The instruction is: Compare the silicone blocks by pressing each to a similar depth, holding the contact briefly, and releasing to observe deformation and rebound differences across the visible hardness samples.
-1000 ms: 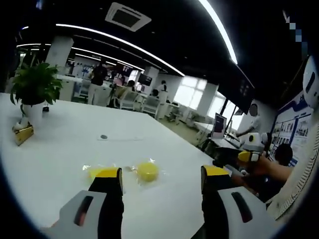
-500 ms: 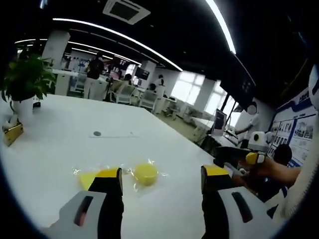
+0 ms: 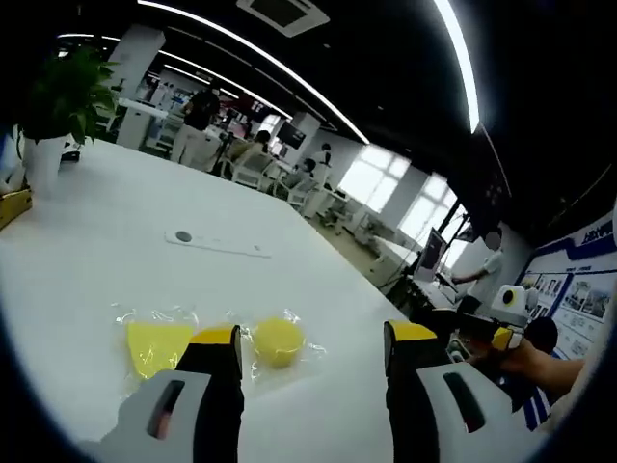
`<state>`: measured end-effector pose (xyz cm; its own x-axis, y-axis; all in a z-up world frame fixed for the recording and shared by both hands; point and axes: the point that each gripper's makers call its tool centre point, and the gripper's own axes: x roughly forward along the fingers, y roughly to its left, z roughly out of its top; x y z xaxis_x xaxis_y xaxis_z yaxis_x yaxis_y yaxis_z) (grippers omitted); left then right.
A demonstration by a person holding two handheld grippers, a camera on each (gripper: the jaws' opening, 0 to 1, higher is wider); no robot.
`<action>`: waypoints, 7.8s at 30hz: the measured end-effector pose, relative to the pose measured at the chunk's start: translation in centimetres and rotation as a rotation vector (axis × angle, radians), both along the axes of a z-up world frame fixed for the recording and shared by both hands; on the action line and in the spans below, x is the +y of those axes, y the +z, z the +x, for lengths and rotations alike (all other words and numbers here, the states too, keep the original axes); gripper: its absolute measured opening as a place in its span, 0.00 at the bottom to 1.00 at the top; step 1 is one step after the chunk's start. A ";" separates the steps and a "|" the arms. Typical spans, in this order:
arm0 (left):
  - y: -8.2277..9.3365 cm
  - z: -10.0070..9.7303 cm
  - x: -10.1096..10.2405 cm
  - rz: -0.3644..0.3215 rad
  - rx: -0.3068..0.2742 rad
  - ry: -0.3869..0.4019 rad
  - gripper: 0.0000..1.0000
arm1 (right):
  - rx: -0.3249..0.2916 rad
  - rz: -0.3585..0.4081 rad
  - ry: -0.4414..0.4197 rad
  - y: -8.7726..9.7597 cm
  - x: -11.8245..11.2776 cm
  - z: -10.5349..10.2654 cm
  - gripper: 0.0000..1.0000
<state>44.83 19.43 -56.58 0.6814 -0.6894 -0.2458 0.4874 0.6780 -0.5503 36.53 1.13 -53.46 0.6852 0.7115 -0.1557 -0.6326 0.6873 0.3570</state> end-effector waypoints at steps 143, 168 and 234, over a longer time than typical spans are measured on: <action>-6.6 7.2 -8.3 0.209 0.066 -0.114 0.00 | 0.069 -0.019 0.004 -2.3 -0.5 0.5 0.69; -3.1 3.1 -7.6 0.224 -0.009 -0.189 0.00 | -0.002 -0.071 0.056 0.6 0.9 -1.2 0.69; 11.6 -4.8 0.9 0.185 -0.248 -0.199 0.00 | -0.216 -0.426 0.514 8.2 14.3 1.5 0.74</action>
<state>40.03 20.31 -44.94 0.5929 -0.7739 -0.2226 0.7231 0.6332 -0.2759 38.02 15.40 -45.23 0.3251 0.8609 -0.3913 -0.9414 0.3339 -0.0477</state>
